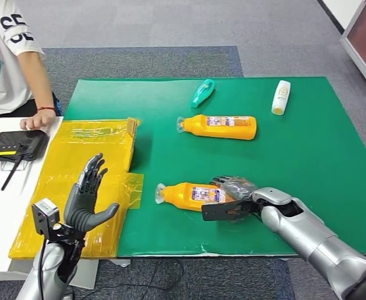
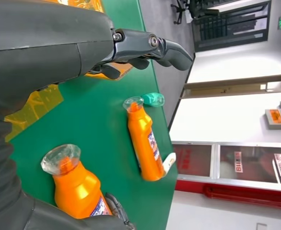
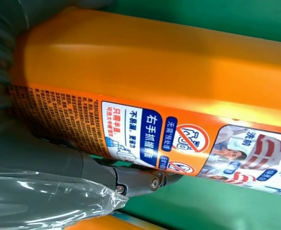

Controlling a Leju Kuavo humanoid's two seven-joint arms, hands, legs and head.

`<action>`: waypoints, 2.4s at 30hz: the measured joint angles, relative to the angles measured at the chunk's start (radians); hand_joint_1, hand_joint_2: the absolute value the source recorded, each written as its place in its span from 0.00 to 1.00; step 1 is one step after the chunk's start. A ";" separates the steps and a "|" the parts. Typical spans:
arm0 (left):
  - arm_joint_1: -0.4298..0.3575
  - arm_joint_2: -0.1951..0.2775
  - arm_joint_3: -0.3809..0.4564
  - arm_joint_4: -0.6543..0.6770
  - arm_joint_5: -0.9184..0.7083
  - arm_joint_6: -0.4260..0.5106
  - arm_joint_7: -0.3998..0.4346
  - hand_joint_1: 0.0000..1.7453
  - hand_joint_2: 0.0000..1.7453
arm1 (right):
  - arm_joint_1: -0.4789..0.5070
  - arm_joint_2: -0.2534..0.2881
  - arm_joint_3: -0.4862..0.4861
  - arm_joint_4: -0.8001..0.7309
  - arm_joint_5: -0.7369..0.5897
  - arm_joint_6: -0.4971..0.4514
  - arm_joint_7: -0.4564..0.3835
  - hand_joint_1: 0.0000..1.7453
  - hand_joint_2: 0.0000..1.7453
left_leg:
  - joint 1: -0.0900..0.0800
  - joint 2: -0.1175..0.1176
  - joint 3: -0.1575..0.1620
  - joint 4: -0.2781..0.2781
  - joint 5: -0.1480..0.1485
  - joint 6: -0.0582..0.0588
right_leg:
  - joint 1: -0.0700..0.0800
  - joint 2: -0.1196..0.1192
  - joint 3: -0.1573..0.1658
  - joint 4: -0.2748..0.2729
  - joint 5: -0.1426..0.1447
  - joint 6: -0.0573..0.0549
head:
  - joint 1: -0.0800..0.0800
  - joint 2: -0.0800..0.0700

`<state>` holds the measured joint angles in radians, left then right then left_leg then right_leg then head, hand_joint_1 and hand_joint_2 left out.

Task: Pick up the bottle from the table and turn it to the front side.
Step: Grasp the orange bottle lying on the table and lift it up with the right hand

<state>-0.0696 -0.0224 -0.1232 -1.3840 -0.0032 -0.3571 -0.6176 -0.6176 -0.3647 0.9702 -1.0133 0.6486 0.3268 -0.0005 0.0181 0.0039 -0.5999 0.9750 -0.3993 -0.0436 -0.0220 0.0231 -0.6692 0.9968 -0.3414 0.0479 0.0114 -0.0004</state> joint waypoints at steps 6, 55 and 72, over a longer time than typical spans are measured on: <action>0.001 0.000 0.000 0.000 0.000 -0.001 0.001 0.00 1.00 | 0.005 0.006 -0.006 0.001 0.000 -0.012 -0.003 1.00 1.00 | 0.000 0.000 0.001 0.000 0.000 0.000 | 0.000 0.000 0.001 0.000 0.000 0.000 | 0.000 0.000; -0.005 0.010 -0.056 0.011 0.039 -0.029 0.008 0.00 1.00 | 0.460 0.343 -0.745 -0.271 -0.700 0.105 -0.586 1.00 1.00 | 0.000 -0.001 -0.009 0.000 -0.001 0.002 | 0.000 -0.002 -0.008 0.000 -0.003 0.002 | 0.000 0.000; -0.171 0.031 -0.144 0.045 0.240 -0.187 0.189 0.00 1.00 | 0.444 0.435 -0.616 -0.262 -0.554 -0.104 -0.618 1.00 1.00 | 0.000 -0.001 -0.009 0.000 0.000 0.001 | 0.000 -0.002 -0.008 0.000 -0.003 0.002 | 0.000 0.000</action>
<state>-0.2403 0.0090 -0.2672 -1.3394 0.2367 -0.5436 -0.4290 -0.1736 0.0703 0.3546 -1.2752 0.0941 0.2230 -0.6181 0.0178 0.0027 -0.6091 0.9750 -0.3998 -0.0426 -0.0224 0.0212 -0.6773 0.9971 -0.3444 0.0500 0.0114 -0.0004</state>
